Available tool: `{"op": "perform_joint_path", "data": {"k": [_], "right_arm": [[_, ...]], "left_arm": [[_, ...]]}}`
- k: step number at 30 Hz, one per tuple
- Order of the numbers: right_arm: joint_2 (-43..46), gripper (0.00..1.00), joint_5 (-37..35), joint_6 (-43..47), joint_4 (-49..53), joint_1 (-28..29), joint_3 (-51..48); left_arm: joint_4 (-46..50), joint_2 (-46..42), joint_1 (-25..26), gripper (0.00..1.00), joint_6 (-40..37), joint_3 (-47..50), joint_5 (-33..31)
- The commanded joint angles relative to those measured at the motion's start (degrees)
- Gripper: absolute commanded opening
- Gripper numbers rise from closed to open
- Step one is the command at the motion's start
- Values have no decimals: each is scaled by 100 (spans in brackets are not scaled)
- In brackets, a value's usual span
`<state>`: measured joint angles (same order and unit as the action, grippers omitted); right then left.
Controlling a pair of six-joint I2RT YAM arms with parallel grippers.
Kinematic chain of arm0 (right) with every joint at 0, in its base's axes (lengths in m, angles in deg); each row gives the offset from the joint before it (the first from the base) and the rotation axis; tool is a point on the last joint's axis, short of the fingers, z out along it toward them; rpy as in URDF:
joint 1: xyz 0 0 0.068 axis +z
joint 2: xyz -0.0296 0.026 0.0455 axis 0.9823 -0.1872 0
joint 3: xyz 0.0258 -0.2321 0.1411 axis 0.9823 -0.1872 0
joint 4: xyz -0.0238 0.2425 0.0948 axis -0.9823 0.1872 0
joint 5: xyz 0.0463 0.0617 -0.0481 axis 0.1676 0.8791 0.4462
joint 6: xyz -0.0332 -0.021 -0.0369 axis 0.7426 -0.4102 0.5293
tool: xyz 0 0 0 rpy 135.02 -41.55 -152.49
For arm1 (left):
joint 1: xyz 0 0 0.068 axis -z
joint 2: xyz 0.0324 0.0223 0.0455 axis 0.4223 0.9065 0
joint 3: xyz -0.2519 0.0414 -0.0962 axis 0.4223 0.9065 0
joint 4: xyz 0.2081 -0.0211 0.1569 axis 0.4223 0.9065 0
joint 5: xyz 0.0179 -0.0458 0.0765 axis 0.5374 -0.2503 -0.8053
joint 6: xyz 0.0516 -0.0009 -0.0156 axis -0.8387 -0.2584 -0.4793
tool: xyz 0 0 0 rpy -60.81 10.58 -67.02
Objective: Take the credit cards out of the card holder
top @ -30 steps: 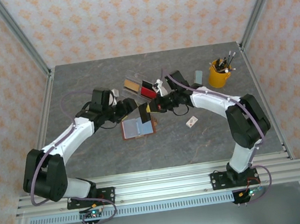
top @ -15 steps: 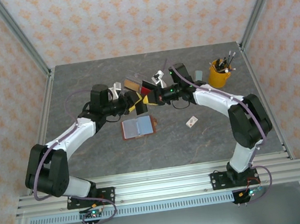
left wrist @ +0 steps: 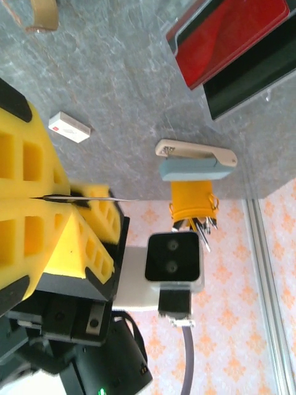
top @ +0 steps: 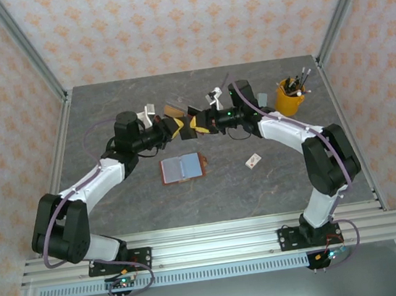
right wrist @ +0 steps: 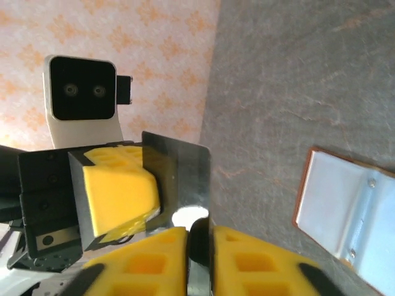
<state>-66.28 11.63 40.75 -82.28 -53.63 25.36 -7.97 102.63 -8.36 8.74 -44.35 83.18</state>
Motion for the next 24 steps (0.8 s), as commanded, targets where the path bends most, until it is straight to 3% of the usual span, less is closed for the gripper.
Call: {"op": "perform_joint_path", "data": {"k": [1, 4, 9, 15, 22, 24], "right_arm": [[8, 28, -87, -1238, -1580, 113, -244], [-23, 35, -360, -1626, -1785, 290, -344], [-143, 33, -551, -2415, -2777, 430, -588], [-75, 24, -697, -2520, -2943, 430, -752], [75, 3, -727, -2062, -2475, 430, -717], [150, 0, -779, -1489, -1860, 421, -567]], "left_arm": [[-343, -229, 78, 0, 161, 71, -109], [-233, -341, 129, 0, 132, 73, -467], [-191, -457, 150, 0, 136, 208, -894], [160, -687, 143, 0, -3, 310, -1252], [653, -824, 140, 0, -246, 272, -1429], [1086, -852, 131, 12, -414, 192, -1523]]}}
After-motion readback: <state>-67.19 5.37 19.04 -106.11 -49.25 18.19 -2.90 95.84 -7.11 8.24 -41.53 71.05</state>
